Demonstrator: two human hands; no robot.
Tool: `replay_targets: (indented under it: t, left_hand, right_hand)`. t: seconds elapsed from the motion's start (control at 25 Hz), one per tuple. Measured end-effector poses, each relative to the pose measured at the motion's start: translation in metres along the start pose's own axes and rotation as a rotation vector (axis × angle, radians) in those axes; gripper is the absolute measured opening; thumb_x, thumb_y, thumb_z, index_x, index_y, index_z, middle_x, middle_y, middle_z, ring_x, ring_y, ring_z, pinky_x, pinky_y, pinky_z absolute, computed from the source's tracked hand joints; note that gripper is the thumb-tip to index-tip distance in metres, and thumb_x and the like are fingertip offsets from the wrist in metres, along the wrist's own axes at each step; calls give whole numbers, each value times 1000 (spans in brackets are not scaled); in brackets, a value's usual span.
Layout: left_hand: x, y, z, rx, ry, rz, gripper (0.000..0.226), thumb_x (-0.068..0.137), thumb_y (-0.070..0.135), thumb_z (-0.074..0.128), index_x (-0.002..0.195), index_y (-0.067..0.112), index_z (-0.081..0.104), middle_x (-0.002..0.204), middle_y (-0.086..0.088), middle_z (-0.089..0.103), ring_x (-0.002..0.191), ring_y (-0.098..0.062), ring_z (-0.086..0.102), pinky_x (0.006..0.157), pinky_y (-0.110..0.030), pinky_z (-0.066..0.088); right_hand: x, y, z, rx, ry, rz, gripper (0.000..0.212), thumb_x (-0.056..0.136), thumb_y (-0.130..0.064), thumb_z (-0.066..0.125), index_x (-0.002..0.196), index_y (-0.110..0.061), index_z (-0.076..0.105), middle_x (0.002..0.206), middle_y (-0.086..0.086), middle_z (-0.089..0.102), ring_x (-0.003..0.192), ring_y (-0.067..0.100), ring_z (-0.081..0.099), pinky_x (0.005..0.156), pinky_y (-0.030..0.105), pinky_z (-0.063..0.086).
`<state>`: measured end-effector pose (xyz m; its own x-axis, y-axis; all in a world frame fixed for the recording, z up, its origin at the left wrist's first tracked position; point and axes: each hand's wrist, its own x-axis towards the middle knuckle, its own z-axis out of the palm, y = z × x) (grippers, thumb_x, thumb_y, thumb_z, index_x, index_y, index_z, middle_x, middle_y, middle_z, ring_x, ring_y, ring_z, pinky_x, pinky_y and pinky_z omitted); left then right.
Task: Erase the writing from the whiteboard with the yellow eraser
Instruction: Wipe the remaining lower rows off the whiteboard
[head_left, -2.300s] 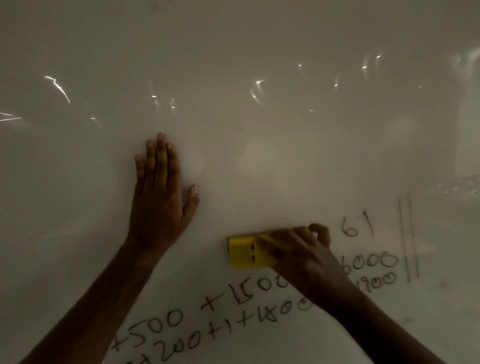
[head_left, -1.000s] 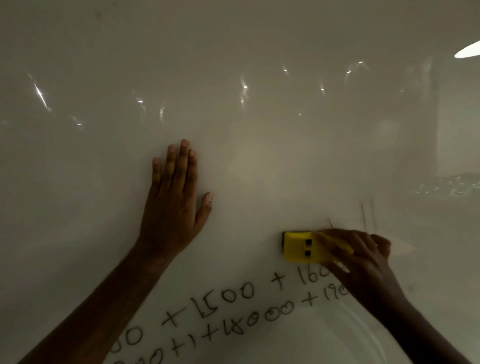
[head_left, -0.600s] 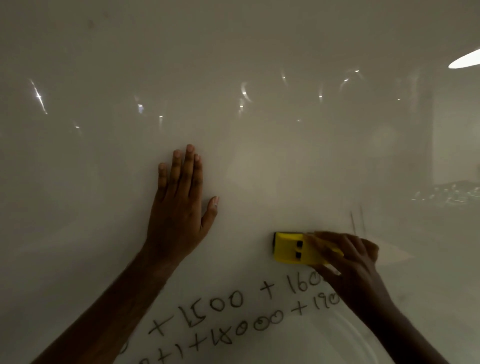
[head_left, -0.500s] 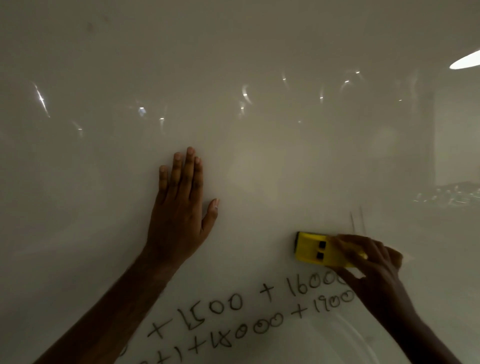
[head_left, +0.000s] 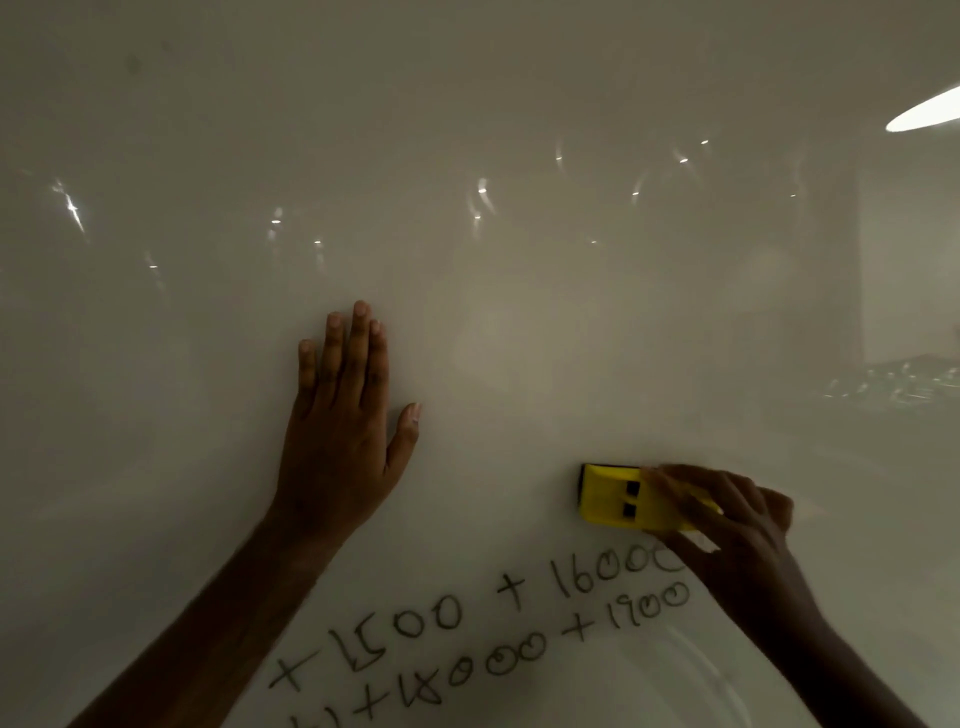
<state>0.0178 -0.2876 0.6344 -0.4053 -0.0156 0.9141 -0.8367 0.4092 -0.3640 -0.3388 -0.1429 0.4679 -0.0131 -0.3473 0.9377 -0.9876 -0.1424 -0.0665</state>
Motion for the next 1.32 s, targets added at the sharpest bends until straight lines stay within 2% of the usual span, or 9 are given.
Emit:
replay_targets:
  t: [0.24, 0.36, 0.52, 0.6, 0.8, 0.88, 1.04, 1.2, 1.32]
  left_hand:
    - [1, 7, 0, -7, -11, -10, 79, 110, 42, 38, 169, -5, 16, 179, -25, 9, 167, -42, 4, 136, -54, 3]
    - [1, 8, -1, -7, -23, -5, 79, 110, 42, 38, 170, -4, 14, 179, -25, 8, 167, -44, 5, 136, -55, 3]
    - [1, 7, -1, 0, -25, -7, 79, 109, 41, 39, 170, -4, 14, 179, -26, 8, 166, -45, 6, 136, -54, 2]
    - [1, 8, 0, -7, -27, -5, 79, 109, 40, 39, 169, -5, 15, 179, -26, 9, 166, -47, 7, 136, -56, 3]
    - [1, 14, 1, -27, -31, -24, 79, 110, 40, 38, 169, -6, 13, 179, -27, 7, 165, -49, 6, 136, -57, 3]
    - [0, 15, 0, -29, -31, -32, 79, 110, 41, 37, 169, -6, 12, 179, -27, 7, 165, -50, 6, 136, -58, 4]
    - [0, 13, -1, -34, -36, -22, 78, 111, 42, 35, 169, -6, 13, 179, -27, 7, 165, -50, 6, 136, -58, 4]
    - [0, 15, 0, -32, -30, -16, 79, 111, 40, 38, 169, -6, 12, 178, -27, 7, 165, -51, 5, 136, -59, 3]
    - [0, 17, 0, -35, -33, -30, 79, 111, 41, 37, 169, -5, 12, 179, -27, 6, 165, -51, 5, 136, -56, 0]
  right_hand:
    - [44, 30, -29, 51, 135, 286, 71, 81, -27, 85, 146, -36, 58, 137, -5, 59, 119, 28, 54, 93, 51, 34]
    - [74, 8, -27, 62, 167, 234, 66, 84, -32, 81, 146, -36, 59, 138, -9, 59, 121, 23, 51, 92, 43, 29]
    - [19, 12, -11, 10, 81, 49, 54, 93, -48, 65, 145, -35, 59, 140, -9, 60, 120, 24, 55, 92, 42, 30]
    - [-15, 31, -12, 13, 52, 75, 56, 92, -51, 61, 145, -33, 59, 140, -7, 59, 119, 27, 57, 93, 45, 34]
    - [-11, 53, -22, -16, 114, 323, 68, 81, -26, 86, 144, -29, 62, 136, -3, 61, 120, 28, 57, 93, 41, 28]
    - [-16, 40, -12, -7, 113, 272, 62, 86, -29, 84, 144, -30, 61, 139, -2, 61, 121, 28, 56, 93, 44, 32]
    - [-79, 40, 3, -19, -20, 129, 56, 89, -47, 60, 143, -36, 55, 140, -4, 59, 121, 28, 57, 91, 50, 38]
    - [-66, 62, -15, -30, 23, 269, 60, 88, -38, 78, 144, -33, 59, 140, -1, 59, 122, 32, 58, 92, 51, 37]
    - [-24, 47, -17, -26, 76, 241, 58, 90, -35, 78, 145, -31, 60, 141, -1, 60, 125, 28, 55, 94, 44, 32]
